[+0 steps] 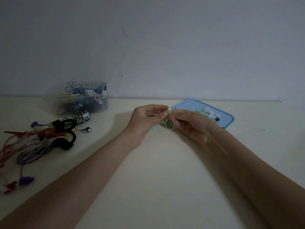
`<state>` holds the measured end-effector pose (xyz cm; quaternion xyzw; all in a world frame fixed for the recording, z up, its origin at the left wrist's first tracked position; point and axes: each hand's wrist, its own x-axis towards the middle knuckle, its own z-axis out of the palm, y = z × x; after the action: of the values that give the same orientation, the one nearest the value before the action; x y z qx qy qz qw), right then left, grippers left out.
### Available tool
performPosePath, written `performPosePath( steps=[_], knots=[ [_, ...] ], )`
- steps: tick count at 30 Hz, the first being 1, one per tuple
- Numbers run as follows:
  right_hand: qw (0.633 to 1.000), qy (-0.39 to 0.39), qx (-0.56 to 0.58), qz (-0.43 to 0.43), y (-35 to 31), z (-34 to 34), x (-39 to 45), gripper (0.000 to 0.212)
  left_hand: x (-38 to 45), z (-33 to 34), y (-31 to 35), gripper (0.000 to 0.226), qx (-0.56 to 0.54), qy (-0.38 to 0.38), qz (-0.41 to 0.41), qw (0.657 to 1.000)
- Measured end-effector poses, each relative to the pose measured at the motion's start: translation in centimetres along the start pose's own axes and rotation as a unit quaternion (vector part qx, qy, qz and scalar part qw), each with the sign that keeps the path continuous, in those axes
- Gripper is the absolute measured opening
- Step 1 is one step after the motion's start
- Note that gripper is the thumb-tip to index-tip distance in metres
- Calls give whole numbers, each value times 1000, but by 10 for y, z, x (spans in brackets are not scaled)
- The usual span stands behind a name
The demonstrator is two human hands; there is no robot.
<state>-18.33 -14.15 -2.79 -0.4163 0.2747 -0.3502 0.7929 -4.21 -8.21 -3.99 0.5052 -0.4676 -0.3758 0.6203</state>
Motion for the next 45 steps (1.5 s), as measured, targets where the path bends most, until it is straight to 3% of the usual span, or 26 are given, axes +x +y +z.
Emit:
performPosePath(
  steps=[9, 14, 19, 29, 37, 45],
  knots=[
    [999, -10, 18, 29, -4, -1, 0, 16, -1, -1, 2, 17, 17, -9, 33, 999],
    [997, 29, -31, -64, 4, 1, 2, 7, 1, 2, 0, 15, -20, 19, 8, 1000],
    [970, 70, -166, -165, 9, 4, 3, 12, 3, 1, 0, 16, -12, 49, -4, 999],
    [947, 53, -240, -205, 11, 9, -2, 18, -1, 2, 4, 24, 39, 36, 14, 998],
    [937, 52, -272, -211, 12, 8, 0, 9, 0, 2, 0, 23, 49, 30, 20, 998],
    [923, 62, -299, -235, 13, 6, 1, 18, 1, 1, 1, 22, 50, 48, 19, 997]
  ],
)
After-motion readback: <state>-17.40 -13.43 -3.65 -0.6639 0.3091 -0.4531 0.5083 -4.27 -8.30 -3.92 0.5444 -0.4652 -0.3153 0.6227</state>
